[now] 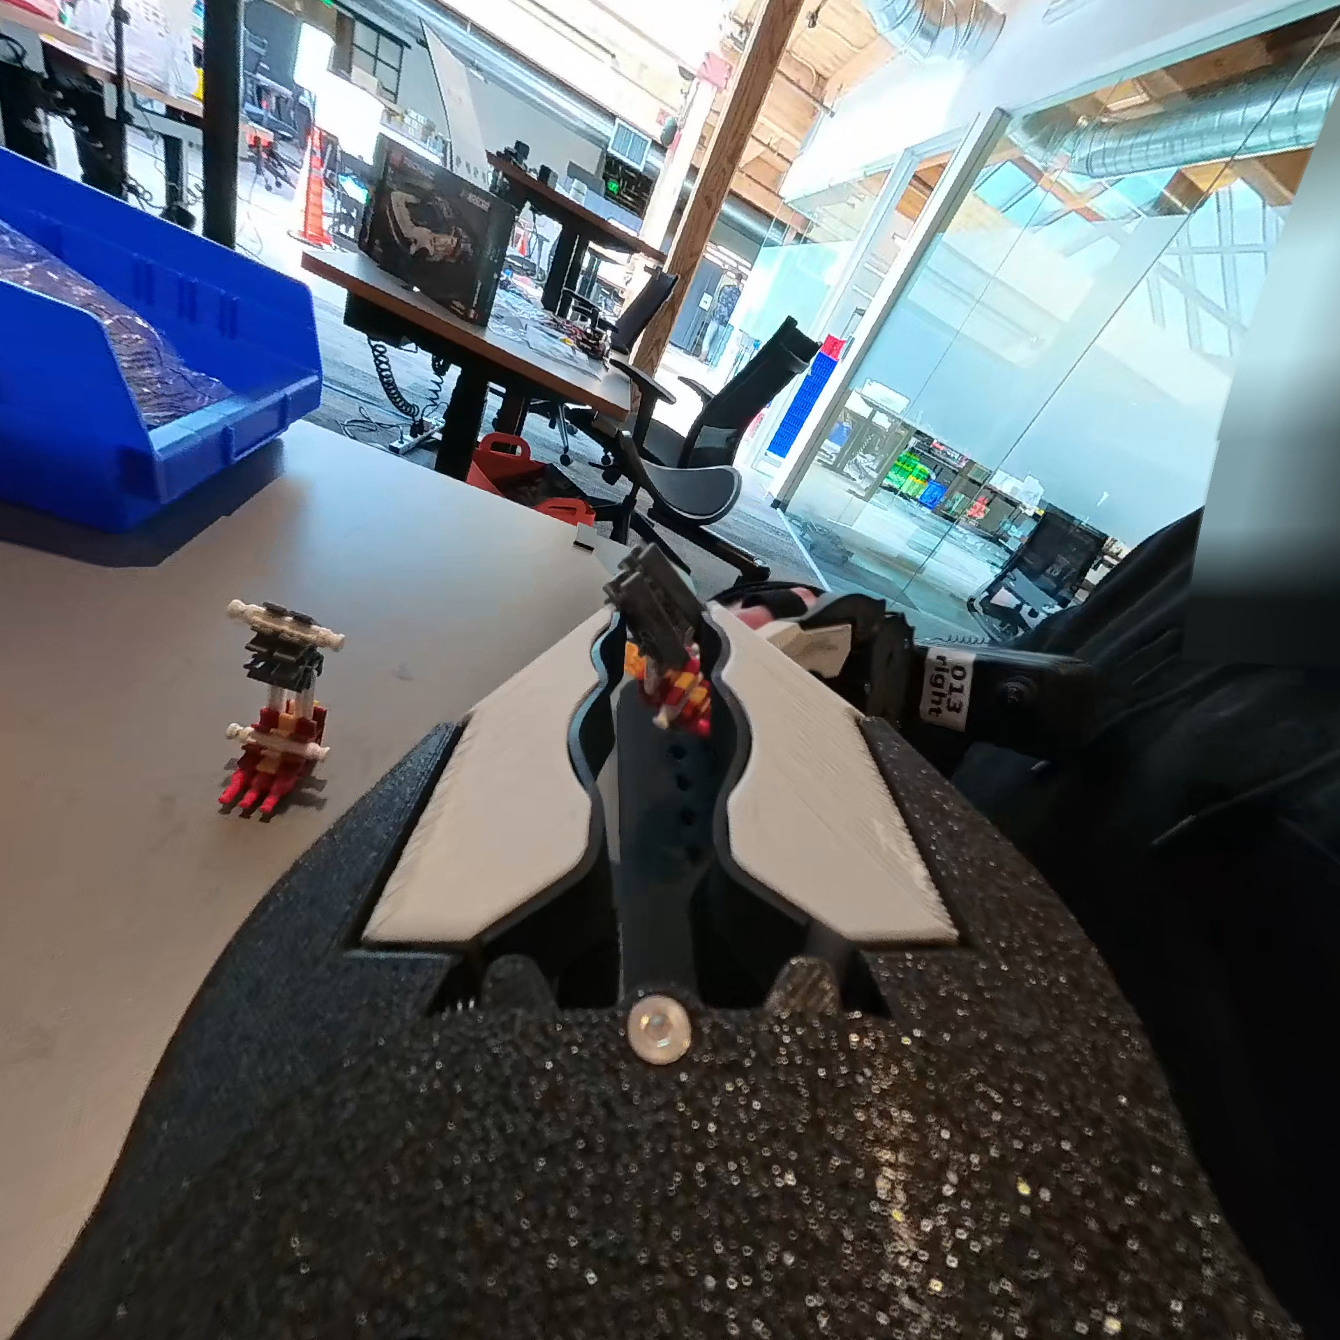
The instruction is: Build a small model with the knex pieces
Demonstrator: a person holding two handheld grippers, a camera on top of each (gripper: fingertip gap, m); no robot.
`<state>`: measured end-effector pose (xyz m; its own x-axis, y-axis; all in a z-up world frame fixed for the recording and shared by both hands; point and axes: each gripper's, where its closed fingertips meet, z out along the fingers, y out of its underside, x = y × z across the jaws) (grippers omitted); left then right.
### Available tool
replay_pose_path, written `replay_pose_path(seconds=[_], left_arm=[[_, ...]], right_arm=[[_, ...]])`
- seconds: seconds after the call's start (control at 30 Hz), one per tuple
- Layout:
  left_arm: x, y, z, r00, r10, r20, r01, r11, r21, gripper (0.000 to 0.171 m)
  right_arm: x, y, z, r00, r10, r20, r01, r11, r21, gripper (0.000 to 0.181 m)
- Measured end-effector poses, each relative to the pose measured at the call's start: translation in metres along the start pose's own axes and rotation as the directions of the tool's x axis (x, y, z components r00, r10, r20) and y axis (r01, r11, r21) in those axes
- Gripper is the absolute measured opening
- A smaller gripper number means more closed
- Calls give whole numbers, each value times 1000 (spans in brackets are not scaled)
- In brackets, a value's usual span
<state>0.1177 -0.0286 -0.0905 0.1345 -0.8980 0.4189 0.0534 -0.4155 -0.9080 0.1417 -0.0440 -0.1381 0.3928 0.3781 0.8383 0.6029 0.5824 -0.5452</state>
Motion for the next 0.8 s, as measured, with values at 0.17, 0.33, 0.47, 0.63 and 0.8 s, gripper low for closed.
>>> replay_pose_path(seconds=[0.17, 0.33, 0.47, 0.63, 0.8], left_arm=[[-6, 4, 0, 1000, 1, 6, -1, 1000, -28, 19], [-8, 7, 0, 1000, 8, 4, -7, 999, -46, 18], [-9, 10, 2, 1000, 9, -3, -9, 998, -56, 18], [-11, 13, 3, 1000, 9, -6, -9, 997, -75, 17], [-12, 15, 4, 1000, 6, -7, -6, 997, -83, 16]], right_arm=[[-11, 1, 6, 999, -25, 47, 26, 999, -30, 1], [-17, 3, 8, 996, -46, 82, 50, 998, -42, 0], [-23, 5, 9, 992, -65, 111, 71, 996, -54, 0], [-30, 7, 12, 985, -84, 151, 96, 993, -74, 0], [-32, 9, 13, 982, -90, 166, 104, 991, -80, 0]])
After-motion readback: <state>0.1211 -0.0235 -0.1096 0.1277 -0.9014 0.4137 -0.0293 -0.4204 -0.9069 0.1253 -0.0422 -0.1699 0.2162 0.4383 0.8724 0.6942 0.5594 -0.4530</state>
